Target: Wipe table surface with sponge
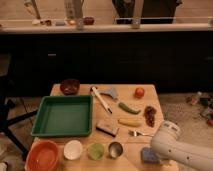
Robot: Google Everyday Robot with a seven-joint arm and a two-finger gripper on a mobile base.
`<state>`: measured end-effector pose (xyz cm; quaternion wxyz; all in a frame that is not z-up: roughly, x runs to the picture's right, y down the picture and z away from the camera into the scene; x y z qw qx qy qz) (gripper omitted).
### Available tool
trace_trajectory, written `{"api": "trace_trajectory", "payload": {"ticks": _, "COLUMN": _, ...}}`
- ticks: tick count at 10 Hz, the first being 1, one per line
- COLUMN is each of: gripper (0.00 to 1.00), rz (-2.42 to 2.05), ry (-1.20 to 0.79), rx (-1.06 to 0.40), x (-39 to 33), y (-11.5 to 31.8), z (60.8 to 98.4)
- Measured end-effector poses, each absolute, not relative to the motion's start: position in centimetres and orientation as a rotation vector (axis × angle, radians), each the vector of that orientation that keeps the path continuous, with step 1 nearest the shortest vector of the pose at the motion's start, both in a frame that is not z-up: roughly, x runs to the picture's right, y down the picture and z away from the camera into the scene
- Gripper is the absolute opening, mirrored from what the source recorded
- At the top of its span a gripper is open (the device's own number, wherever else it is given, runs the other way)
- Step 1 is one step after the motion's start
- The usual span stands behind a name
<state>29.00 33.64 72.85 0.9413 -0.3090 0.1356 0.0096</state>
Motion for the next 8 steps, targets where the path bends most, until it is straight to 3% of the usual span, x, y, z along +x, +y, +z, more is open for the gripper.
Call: {"api": "trace_trajectory", "payload": {"ticks": 8, "gripper": 0.00, "rz": -0.059, "ry": 0.208, "rx": -0.675, "x": 25.2, "y": 35.8, "z": 73.0}}
